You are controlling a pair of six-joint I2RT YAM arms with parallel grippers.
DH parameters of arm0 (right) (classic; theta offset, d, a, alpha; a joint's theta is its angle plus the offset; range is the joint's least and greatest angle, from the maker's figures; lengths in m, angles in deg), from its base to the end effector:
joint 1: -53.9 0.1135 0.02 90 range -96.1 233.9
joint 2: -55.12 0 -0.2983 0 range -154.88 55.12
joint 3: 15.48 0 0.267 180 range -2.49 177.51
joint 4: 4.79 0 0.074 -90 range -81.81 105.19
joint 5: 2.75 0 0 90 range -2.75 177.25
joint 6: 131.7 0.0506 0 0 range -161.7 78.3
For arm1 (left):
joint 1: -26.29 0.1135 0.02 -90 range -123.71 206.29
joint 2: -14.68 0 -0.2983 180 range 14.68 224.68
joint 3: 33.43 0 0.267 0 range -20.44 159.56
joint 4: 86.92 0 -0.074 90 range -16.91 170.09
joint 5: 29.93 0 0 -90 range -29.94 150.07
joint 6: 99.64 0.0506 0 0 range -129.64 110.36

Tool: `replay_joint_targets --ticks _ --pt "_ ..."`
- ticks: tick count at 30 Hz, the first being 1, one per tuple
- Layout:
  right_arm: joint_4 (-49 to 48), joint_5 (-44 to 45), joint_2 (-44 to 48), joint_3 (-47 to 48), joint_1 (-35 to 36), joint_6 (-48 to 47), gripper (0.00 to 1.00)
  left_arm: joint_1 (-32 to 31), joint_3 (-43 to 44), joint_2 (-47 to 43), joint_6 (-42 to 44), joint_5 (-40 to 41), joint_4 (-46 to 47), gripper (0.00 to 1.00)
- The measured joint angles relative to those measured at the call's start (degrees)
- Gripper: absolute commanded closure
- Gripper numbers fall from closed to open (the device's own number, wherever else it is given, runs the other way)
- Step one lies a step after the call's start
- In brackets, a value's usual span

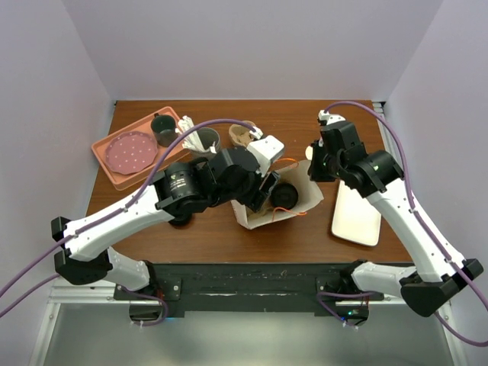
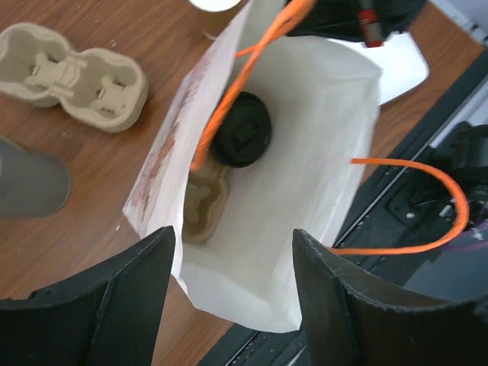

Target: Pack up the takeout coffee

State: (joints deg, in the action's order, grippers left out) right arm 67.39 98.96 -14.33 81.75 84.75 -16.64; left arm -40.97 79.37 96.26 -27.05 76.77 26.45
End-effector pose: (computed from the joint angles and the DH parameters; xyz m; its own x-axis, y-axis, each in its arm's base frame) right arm 0.2111 0.1141 0.4308 -0.7041 0.0626 -0.7074 -0.0877 0.9808 0.1740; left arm 0.1311 -0.2752 0.4760 -0.4509 0.3345 -0.8275 0.6895 0.7193 -0.0850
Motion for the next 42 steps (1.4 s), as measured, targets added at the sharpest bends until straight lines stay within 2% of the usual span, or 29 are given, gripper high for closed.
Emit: replay_joint_targets --ticks 12,18,24,31,37,42 --pt "-1.77 -0.44 4.11 -5.73 0.00 0.04 1.00 0.66 -9.27 -1.99 -4.39 5.75 -3.45 0.33" --pt "-6.91 -2.16 10.08 -12.79 0.24 -0.02 1.00 1.33 -9.68 -1.90 -6.71 6.91 -4.96 0.33" --pt "-8.50 -2.40 11.82 -14.49 0.26 0.44 1.00 1.90 -4.94 -0.92 -9.27 7.58 -10.12 0.34" --pt "-8.61 -1.01 9.16 -12.22 0.26 0.42 1.00 2.43 8.26 1.51 -14.10 9.35 -17.62 0.36" --pt "-8.59 -0.50 7.28 -11.41 0.26 0.44 1.00 3.30 5.99 -1.73 -20.37 8.28 -20.52 0.36" --pt "-8.35 -0.39 6.23 -10.54 0.26 0.46 1.00 3.45 5.18 -1.40 -21.49 6.03 -20.83 0.37"
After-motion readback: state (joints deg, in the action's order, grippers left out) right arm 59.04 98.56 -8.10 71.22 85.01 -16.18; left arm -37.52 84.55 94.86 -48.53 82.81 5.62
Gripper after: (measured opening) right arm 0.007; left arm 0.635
